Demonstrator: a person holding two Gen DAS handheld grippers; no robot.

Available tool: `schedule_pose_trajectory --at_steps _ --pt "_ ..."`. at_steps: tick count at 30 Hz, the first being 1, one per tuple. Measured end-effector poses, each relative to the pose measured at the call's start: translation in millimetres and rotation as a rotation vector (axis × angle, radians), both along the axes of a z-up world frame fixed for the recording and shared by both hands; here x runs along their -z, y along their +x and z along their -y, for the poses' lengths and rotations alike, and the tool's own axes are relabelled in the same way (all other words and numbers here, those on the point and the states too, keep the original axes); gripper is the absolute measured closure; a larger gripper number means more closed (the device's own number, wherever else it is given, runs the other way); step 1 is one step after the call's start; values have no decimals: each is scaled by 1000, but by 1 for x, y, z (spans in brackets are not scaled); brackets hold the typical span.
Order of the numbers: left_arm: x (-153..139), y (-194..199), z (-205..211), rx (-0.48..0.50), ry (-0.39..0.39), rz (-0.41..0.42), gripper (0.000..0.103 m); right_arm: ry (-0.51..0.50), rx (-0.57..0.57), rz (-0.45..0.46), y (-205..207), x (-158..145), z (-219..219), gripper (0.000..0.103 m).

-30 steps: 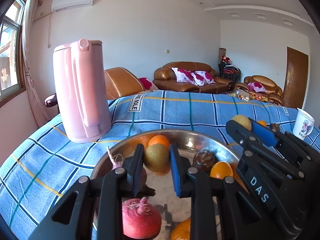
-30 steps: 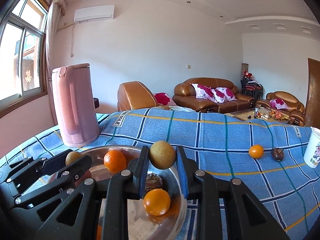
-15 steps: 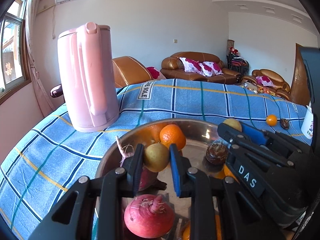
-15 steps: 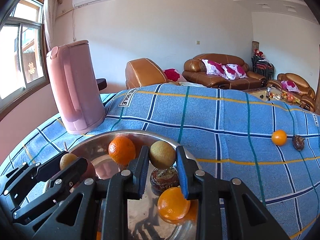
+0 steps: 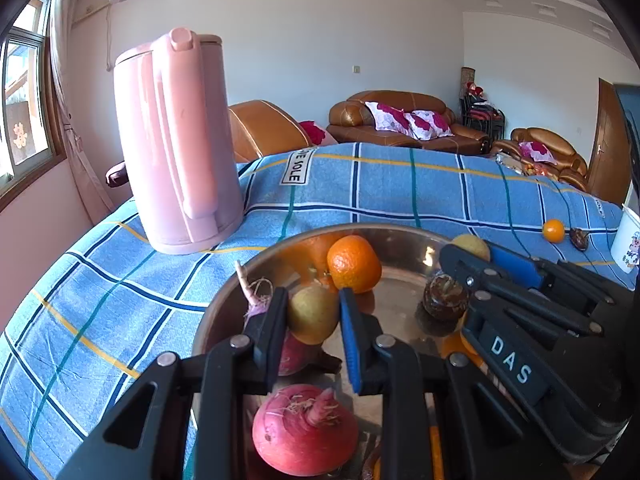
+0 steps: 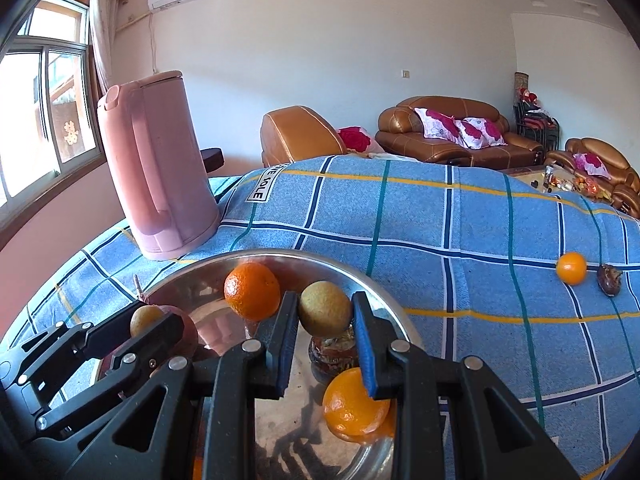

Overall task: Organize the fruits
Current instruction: 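Lower both tan fruits into the steel bowl and open both tools, then withdraw both open tools from the bowl toward the loose orange and brown fruit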

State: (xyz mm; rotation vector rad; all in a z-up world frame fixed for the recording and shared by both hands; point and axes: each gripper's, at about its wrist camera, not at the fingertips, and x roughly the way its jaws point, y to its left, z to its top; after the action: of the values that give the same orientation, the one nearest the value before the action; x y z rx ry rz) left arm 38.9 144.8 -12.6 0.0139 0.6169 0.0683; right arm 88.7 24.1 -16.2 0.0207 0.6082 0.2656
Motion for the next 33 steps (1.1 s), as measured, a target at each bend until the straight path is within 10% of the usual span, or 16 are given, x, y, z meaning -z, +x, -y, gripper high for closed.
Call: schedule_pose_trajectory --at_steps 14,22,33 --pt "2 1 0 -11 11 -1 73 45 11 96 -15 -9 8 49" --pt "-12 -17 -16 -141 -9 137 1 24 134 287 -39 -25 19 11" --pt "-12 -23 -16 -213 32 212 0 44 203 273 -39 -24 41 9"
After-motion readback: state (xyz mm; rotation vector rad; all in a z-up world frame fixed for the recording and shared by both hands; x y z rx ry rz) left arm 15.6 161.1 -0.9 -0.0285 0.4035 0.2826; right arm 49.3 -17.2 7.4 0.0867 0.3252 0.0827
